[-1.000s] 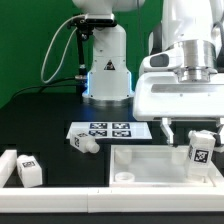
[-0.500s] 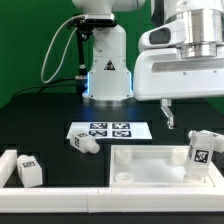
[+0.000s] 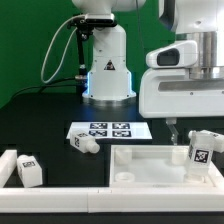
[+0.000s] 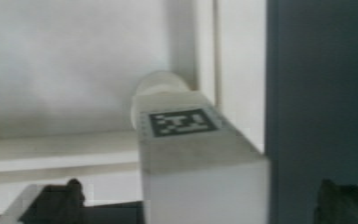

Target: Assemble one leg

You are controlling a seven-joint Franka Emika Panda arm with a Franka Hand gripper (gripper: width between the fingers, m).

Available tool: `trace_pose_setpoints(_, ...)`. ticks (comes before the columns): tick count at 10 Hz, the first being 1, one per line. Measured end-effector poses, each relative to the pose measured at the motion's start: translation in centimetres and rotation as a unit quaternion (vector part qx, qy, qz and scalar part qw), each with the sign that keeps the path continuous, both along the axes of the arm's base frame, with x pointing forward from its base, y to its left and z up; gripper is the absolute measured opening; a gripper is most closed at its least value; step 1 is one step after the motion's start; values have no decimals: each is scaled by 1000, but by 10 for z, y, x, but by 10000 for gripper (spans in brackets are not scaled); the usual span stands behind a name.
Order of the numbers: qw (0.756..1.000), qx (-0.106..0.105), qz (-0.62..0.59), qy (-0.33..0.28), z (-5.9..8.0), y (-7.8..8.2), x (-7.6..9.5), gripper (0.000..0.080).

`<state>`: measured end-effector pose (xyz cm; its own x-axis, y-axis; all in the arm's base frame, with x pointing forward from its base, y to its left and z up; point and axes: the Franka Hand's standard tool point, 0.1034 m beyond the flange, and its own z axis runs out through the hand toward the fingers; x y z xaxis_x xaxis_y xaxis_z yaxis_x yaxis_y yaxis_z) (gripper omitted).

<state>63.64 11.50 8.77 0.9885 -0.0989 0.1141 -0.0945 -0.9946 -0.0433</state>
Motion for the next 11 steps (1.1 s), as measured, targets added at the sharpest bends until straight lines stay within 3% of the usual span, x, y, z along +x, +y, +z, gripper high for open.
trace_pose_setpoints(2, 1000, -1, -9, -5, -3, -6, 0, 649)
trace_pose_setpoints(4, 1000, 0, -18, -5, -3, -7, 0, 398)
trace_pose_setpoints(5, 999, 5, -51, -4, -3, -6, 0, 398)
trace_pose_setpoints(6, 996, 10, -94, -2, -3, -6, 0, 285)
trace_pose_setpoints(8, 988, 17, -156, -1, -4, -6, 0, 285)
trace_pose_setpoints(10, 966, 29, -256, -8, -4, -6, 3, 285)
trace_pose_setpoints(11, 944, 40, -328, -6, -4, -7, 3, 285)
